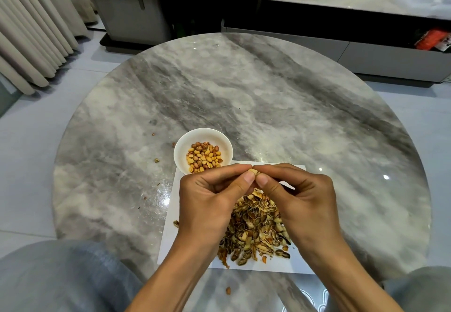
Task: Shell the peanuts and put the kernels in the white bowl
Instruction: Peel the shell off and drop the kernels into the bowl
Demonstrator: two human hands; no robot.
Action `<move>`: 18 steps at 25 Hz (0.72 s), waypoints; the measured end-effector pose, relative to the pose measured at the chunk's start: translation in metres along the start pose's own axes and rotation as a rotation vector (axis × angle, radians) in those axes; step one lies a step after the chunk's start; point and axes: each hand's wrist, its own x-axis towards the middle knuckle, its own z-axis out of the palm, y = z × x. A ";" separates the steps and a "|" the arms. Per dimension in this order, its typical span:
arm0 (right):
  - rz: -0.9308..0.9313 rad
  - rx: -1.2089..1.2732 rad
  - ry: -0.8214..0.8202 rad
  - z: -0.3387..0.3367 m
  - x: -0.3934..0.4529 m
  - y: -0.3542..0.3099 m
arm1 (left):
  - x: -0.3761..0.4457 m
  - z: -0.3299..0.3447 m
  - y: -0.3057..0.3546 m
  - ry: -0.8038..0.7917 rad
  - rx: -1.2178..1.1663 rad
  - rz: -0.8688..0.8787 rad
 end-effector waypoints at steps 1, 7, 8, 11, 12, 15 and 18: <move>-0.013 -0.029 -0.004 0.000 0.000 0.000 | 0.001 -0.001 0.001 -0.007 0.007 -0.011; -0.031 -0.151 -0.065 -0.006 0.003 -0.004 | 0.007 -0.008 0.002 -0.082 0.275 0.103; -0.004 -0.122 -0.047 -0.004 0.002 -0.003 | 0.005 -0.006 0.000 -0.037 0.287 0.144; 0.101 -0.003 0.033 0.008 -0.003 -0.001 | 0.000 -0.002 -0.006 0.065 0.315 0.230; 0.128 0.029 0.054 0.010 -0.004 -0.001 | -0.002 -0.001 -0.008 0.078 0.316 0.248; 0.230 0.185 0.100 0.011 -0.002 -0.001 | -0.003 0.001 -0.010 0.097 0.234 0.227; 0.305 0.310 0.114 0.011 -0.001 -0.001 | -0.002 0.005 -0.008 0.128 0.087 0.109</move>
